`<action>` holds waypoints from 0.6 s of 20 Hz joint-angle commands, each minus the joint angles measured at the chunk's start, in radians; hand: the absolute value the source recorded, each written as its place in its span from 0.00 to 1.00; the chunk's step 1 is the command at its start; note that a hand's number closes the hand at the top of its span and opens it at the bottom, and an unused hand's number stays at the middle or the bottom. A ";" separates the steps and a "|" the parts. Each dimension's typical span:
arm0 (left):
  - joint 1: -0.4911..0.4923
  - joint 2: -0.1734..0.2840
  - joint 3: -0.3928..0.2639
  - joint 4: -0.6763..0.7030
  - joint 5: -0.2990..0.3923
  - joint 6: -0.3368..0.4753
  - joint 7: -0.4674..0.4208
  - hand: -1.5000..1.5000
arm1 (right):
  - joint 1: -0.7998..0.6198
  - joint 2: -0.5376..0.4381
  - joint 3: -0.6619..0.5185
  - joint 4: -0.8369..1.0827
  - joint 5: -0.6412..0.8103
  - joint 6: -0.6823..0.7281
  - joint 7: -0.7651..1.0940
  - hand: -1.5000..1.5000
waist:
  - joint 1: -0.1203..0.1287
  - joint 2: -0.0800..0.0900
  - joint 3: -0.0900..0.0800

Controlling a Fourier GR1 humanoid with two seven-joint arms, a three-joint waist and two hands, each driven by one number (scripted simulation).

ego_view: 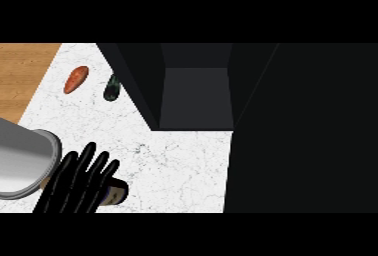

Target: Pick up the wine, place it into the cabinet and close the cabinet

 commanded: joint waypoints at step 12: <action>-0.070 -0.004 -0.107 -0.220 -0.143 0.203 0.216 0.00 | -0.106 0.014 0.015 -0.081 0.025 -0.052 0.174 0.00 | 0.002 0.000 0.000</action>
